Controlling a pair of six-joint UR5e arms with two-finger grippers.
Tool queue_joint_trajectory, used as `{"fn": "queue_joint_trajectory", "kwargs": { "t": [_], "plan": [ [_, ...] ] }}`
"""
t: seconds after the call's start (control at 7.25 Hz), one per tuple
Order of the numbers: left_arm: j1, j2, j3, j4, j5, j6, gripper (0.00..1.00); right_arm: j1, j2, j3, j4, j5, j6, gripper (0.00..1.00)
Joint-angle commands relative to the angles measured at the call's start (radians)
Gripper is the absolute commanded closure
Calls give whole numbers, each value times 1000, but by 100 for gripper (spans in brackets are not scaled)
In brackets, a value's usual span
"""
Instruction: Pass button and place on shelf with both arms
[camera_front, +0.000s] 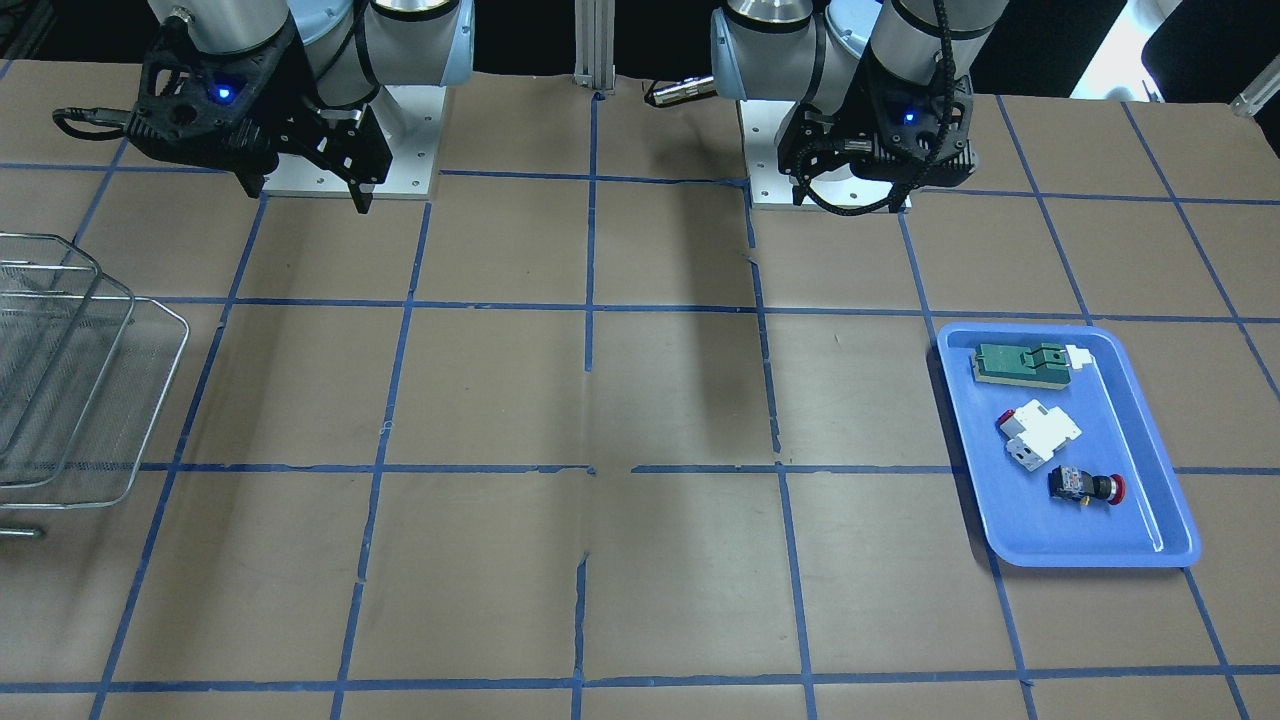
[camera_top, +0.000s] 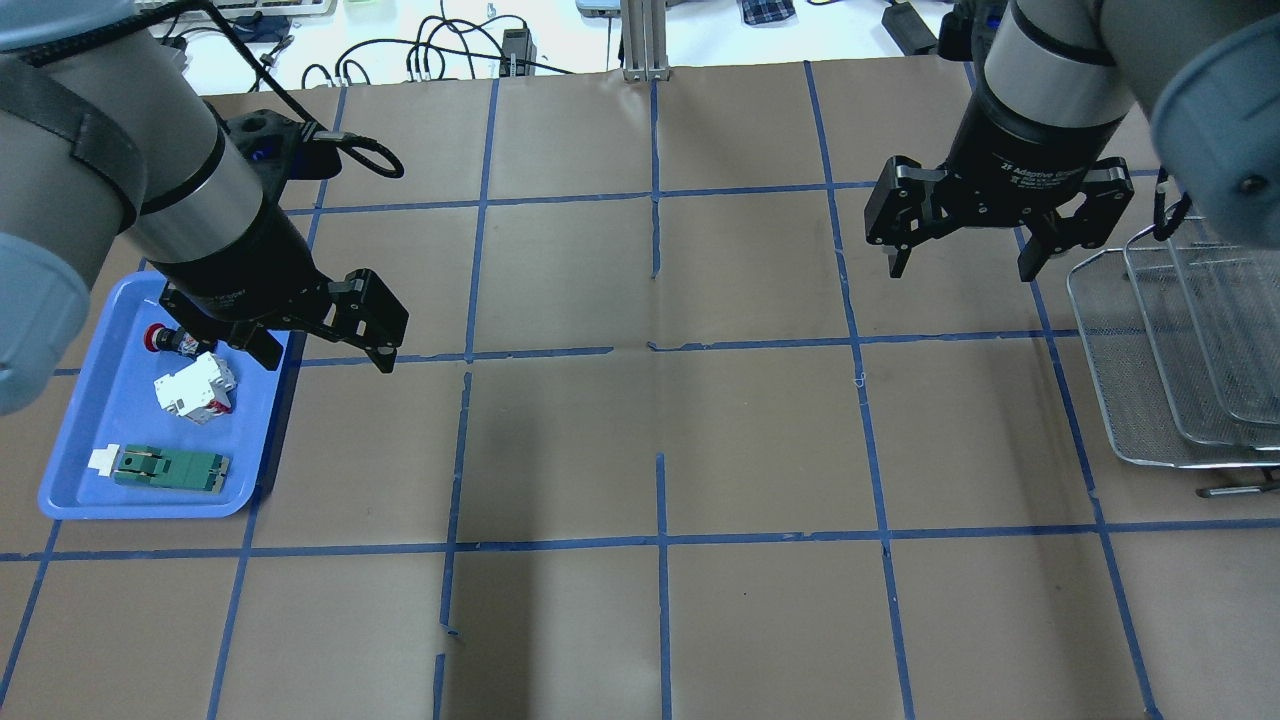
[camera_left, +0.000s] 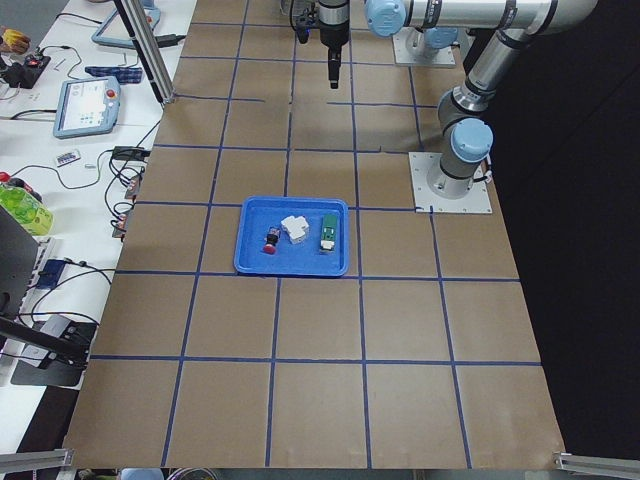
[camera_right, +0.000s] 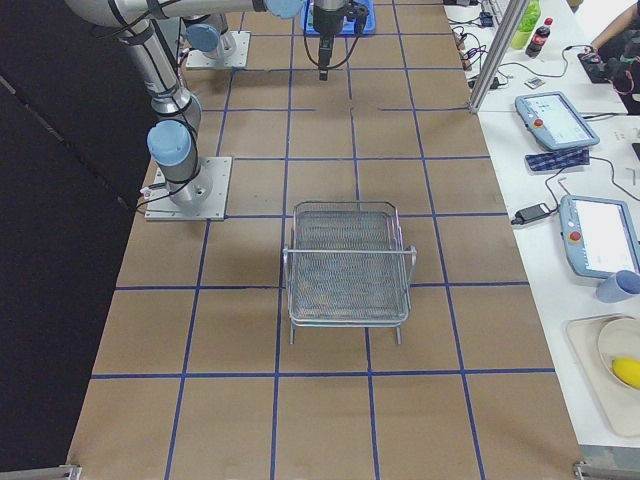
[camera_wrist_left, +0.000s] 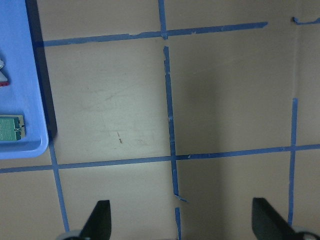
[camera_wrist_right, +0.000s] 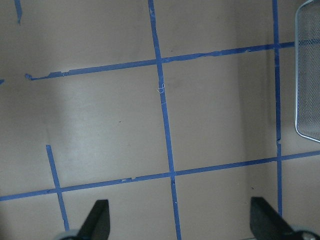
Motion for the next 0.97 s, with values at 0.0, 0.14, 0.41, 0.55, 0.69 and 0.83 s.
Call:
{"fn": "queue_joint_trajectory", "kwargs": {
  "t": [0.0,0.14,0.41,0.55,0.69,0.83],
  "plan": [
    [-2,3,2,2,-1,2,0,0,-1,0,0,0,2,0],
    [0,5,2,2,-1,2,0,0,-2,0,0,0,0,0],
    [0,23,-10,1,-2,2,0,0,-3,0,0,0,0,0],
    [0,23,-9,4,-8,5,0,0,0,0,0,0,0,0],
    [-2,23,-10,13,-10,4,0,0,0,0,2,0,0,0],
    [0,23,-10,13,-12,5,0,0,0,0,0,0,0,0]
  ]
}}
